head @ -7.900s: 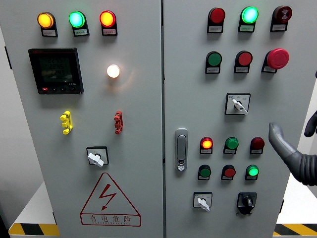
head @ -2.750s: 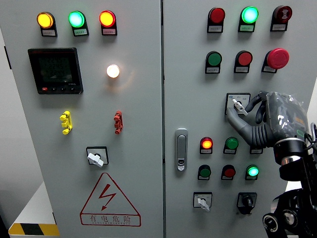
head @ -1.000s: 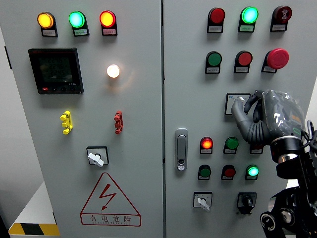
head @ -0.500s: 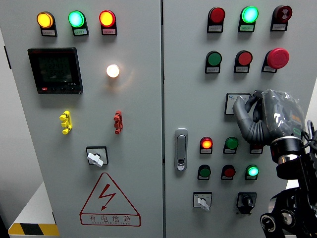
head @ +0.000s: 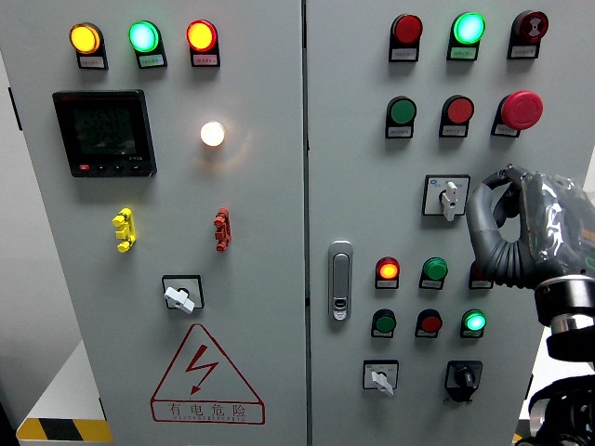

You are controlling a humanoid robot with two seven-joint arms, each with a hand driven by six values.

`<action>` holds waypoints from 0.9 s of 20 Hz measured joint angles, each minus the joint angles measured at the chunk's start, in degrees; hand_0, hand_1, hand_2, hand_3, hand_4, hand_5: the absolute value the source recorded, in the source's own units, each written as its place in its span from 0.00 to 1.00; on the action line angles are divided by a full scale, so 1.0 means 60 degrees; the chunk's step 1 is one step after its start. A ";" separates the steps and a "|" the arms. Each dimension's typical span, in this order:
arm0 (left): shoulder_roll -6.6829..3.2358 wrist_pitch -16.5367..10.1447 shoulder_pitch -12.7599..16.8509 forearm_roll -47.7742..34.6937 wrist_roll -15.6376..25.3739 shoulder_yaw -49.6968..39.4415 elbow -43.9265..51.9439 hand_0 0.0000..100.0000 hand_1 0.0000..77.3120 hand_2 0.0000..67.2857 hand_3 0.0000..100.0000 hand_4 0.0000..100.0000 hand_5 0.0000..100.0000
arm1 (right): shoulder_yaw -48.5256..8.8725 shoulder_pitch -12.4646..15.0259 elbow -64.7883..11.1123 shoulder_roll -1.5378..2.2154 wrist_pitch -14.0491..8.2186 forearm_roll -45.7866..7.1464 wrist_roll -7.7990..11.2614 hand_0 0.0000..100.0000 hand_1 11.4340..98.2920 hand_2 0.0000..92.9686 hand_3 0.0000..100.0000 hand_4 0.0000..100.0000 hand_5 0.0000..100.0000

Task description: Rotate and turn off gray switch

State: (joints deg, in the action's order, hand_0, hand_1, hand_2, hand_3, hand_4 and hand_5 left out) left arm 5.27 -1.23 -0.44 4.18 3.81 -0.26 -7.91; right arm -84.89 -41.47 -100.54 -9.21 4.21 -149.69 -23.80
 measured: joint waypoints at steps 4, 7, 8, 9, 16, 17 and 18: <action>0.0000 0.0000 -0.0001 0.0000 -0.0001 0.0000 0.0000 0.00 0.00 0.19 0.18 0.09 0.12 | 0.0170 0.0601 -0.0981 0.0012 0.0064 -0.0153 0.0041 0.77 0.24 0.41 0.56 0.39 0.60; 0.0000 0.0000 0.0001 0.0000 0.0006 0.0000 0.0000 0.00 0.00 0.19 0.18 0.09 0.12 | 0.0276 0.1164 -0.1756 0.0014 0.0113 -0.0204 0.0247 0.74 0.27 0.34 0.44 0.27 0.41; 0.0000 -0.0001 -0.0001 0.0000 0.0006 0.0000 0.0000 0.00 0.00 0.19 0.18 0.09 0.12 | 0.0328 0.1372 -0.2038 0.0014 0.0144 -0.0211 0.0281 0.73 0.28 0.32 0.41 0.24 0.35; 0.0000 0.0000 -0.0001 0.0000 0.0006 0.0000 0.0000 0.00 0.00 0.19 0.18 0.09 0.12 | 0.0362 0.1565 -0.2301 0.0018 0.0190 -0.0217 0.0329 0.71 0.30 0.30 0.39 0.22 0.31; 0.0000 -0.0001 0.0000 0.0002 -0.0002 0.0000 0.0000 0.00 0.00 0.19 0.18 0.09 0.12 | 0.0383 0.2467 -0.3139 0.0041 0.0032 -0.0945 0.1218 0.67 0.35 0.25 0.33 0.17 0.26; 0.0000 0.0000 0.0001 0.0002 -0.0003 0.0000 0.0000 0.00 0.00 0.19 0.18 0.09 0.12 | 0.0371 0.2532 -0.3146 0.0042 -0.0087 -0.1109 0.1465 0.67 0.36 0.25 0.33 0.16 0.26; 0.0000 0.0000 0.0001 0.0003 -0.0004 0.0000 0.0000 0.00 0.00 0.19 0.18 0.09 0.12 | 0.0357 0.2569 -0.3157 0.0042 -0.0271 -0.1258 0.1773 0.67 0.37 0.25 0.33 0.16 0.26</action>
State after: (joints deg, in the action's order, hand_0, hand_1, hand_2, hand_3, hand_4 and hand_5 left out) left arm 5.27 -1.23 -0.44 4.20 3.79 -0.26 -7.91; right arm -82.74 -26.06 -119.49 -8.96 2.59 -157.24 -13.16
